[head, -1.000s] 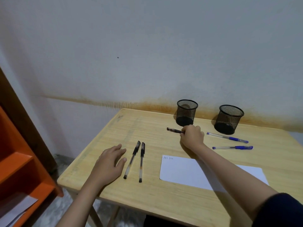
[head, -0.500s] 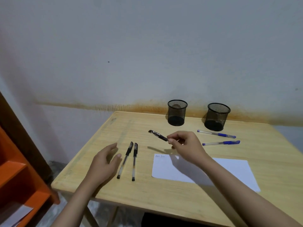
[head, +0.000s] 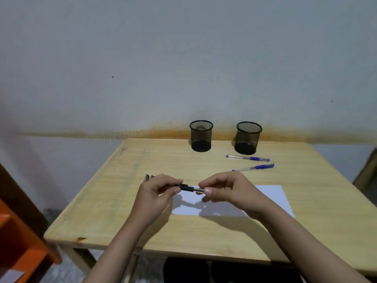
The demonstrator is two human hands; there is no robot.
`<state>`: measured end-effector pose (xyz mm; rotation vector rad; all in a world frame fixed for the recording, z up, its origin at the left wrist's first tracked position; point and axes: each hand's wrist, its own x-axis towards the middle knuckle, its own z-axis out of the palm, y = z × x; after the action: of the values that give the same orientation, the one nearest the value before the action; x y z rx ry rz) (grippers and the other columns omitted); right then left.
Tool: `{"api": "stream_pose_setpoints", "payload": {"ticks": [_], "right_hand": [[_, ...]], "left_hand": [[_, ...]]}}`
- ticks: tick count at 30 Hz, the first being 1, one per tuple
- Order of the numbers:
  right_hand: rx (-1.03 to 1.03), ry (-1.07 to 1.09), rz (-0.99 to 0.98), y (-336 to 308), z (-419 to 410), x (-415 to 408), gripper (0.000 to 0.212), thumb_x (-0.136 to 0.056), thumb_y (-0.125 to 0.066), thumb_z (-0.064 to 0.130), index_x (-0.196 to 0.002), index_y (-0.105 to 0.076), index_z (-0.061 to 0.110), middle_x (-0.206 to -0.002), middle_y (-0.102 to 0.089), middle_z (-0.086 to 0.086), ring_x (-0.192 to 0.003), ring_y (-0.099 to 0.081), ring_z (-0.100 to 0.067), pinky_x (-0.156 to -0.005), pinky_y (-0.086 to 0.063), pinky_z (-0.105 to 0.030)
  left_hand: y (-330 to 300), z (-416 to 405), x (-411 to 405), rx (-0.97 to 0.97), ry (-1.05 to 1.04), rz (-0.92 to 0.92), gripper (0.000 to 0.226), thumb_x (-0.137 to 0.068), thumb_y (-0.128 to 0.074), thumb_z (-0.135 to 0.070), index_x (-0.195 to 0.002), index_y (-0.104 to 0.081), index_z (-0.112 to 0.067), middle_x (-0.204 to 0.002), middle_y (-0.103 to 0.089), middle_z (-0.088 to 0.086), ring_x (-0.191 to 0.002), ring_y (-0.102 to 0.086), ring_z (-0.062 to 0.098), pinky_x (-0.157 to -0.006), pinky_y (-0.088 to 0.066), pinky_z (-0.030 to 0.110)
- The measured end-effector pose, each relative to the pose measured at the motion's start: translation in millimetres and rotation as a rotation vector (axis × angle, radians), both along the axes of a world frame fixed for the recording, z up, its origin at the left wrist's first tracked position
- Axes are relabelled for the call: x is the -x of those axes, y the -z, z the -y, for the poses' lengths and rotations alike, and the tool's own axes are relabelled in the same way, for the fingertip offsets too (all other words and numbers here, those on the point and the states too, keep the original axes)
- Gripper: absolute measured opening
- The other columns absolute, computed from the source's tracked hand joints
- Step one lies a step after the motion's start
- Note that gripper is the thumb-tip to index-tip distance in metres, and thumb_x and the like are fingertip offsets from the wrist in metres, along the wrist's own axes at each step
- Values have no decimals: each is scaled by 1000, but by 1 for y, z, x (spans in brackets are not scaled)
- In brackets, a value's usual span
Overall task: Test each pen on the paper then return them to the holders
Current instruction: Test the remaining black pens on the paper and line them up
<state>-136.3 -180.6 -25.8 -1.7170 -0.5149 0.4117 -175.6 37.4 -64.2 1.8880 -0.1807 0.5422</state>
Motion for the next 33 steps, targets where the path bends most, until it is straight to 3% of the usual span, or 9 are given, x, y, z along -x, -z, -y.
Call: {"api": "stream_pose_setpoints", "payload": {"ticks": [3,5,11,17,19,22,24,29,33], "right_hand": [[-253,-33,-162,-2,4,2,33,-76,-72,21,-107,-69,12,-99,-75,-13,-89,-72,-22,-85,-57,-35],[-307,24,-139,1,-3,5,38,-71,-77,21,-107,-69,13,-93,-75,-9,-87,-71,-19,-78,-58,-30],[-190,250,154,14,-28,15,6,-80,-73,12,-86,-74,12,-76,-74,-3,-73,-72,-17,-72,-58,-29],[-258,266,243,17,-45,23,7,-80,-74,9,-82,-75,16,-69,-73,4,-71,-70,-9,-63,-49,-15],[-292,340,321,15,-42,24,8,-79,-74,12,-78,-73,20,-69,-72,7,-70,-70,-9,-63,-52,-18],[-449,539,348,5,-7,11,14,-83,-70,9,-76,-67,20,-66,-71,9,-66,-69,-10,-66,-56,-21],[-454,582,298,3,6,8,11,-85,-66,6,-78,-66,15,-64,-70,5,-67,-69,-9,-67,-56,-19],[-350,441,142,25,-26,21,5,-87,-62,3,-84,-65,0,-68,-69,-5,-64,-67,-6,-65,-55,-16],[-341,422,140,34,-33,19,6,-87,-63,2,-84,-65,-2,-68,-69,-6,-64,-67,-6,-66,-54,-17]], "left_hand": [[0,4,-2,59,-34,42,32,-75,-70,5,-84,-75,-25,-85,-69,-1,-81,-65,15,-72,-49,18],[-3,10,-3,82,-35,67,30,-74,-70,6,-85,-75,-22,-84,-68,2,-79,-65,17,-71,-49,20],[-9,10,-1,13,15,38,21,-72,-73,-7,-82,-76,-25,-79,-69,-1,-77,-66,20,-69,-51,29],[-29,-9,-3,-36,126,48,21,-69,-73,-3,-81,-75,-20,-78,-69,5,-70,-64,17,-65,-50,25],[-27,-28,-3,-70,36,33,29,-71,-73,1,-79,-76,-27,-76,-71,-2,-69,-65,15,-66,-52,23],[-15,-101,6,-6,-345,-56,41,-77,-70,-2,-70,-73,-42,-70,-72,-17,-73,-69,22,-76,-56,32],[-5,-125,15,-25,-460,-119,33,-79,-69,-6,-72,-74,-38,-68,-72,-15,-80,-69,25,-74,-55,26],[17,-98,16,-117,-451,-255,14,-81,-68,-10,-93,-74,-12,-90,-70,1,-84,-58,0,-72,-39,14],[30,-108,11,-203,-453,-313,11,-82,-67,-8,-89,-74,-13,-87,-71,1,-86,-62,11,-73,-41,16]]}}
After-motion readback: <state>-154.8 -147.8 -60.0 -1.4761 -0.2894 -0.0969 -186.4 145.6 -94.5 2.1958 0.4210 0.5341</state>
